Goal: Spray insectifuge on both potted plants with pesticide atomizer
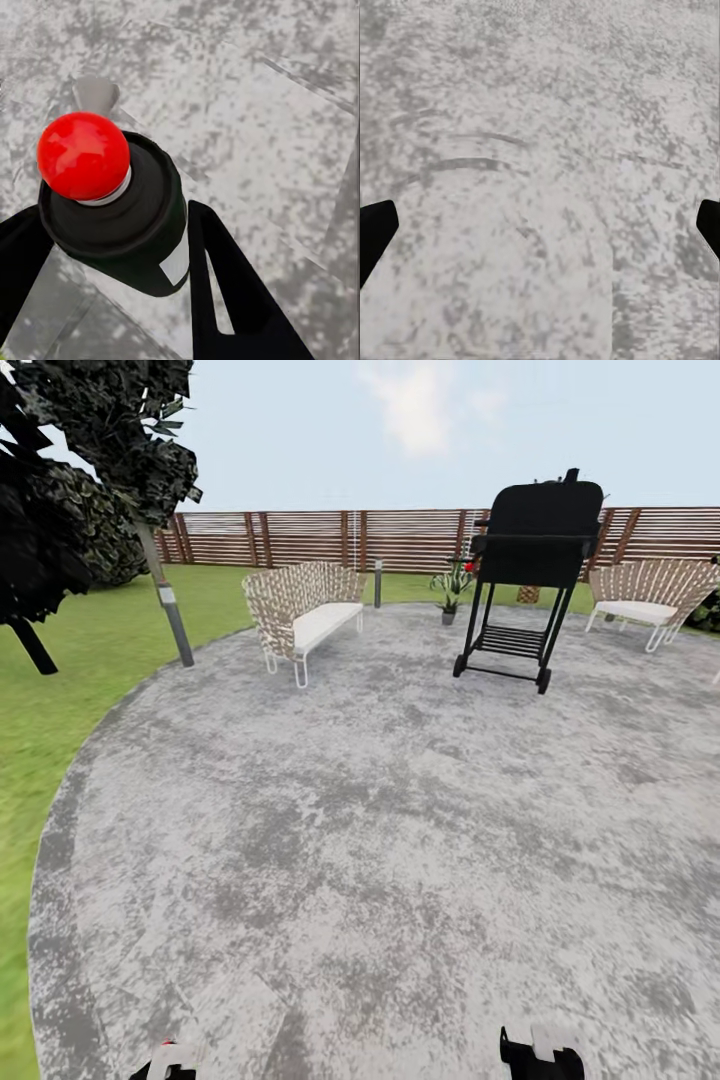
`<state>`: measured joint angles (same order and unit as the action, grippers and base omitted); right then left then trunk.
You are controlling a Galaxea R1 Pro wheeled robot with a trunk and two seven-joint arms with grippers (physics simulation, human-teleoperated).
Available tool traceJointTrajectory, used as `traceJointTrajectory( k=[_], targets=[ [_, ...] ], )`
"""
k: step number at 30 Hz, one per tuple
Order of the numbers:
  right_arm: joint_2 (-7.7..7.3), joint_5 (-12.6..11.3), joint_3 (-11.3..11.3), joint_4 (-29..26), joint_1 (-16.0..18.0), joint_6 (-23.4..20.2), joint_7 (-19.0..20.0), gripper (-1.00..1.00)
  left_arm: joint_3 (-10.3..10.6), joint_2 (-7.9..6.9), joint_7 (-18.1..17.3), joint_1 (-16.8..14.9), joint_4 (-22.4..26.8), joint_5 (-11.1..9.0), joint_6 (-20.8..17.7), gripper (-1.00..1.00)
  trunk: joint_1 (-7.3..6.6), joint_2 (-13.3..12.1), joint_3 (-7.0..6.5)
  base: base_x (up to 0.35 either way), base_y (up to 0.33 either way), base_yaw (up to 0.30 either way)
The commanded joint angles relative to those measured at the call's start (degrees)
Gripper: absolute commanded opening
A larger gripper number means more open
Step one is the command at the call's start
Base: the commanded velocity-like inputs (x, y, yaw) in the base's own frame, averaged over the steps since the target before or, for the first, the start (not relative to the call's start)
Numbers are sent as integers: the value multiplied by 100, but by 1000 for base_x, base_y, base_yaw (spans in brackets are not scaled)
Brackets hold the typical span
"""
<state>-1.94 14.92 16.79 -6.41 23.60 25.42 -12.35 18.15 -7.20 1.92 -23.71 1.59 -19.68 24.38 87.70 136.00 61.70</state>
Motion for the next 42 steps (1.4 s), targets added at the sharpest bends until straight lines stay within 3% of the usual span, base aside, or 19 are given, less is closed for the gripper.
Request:
traceJointTrajectory(
  k=[1,42],
  targets=[
    [1,62,35,8,4,16,-23,100,48,0,19,-2,0,-27,14,-100,2,2,5,339,0,0],
    [1,63,35,9,4,16,-28,100,48,0,19,-2,0,-26,14,-100,2,2,5,339,0,0]
  ],
)
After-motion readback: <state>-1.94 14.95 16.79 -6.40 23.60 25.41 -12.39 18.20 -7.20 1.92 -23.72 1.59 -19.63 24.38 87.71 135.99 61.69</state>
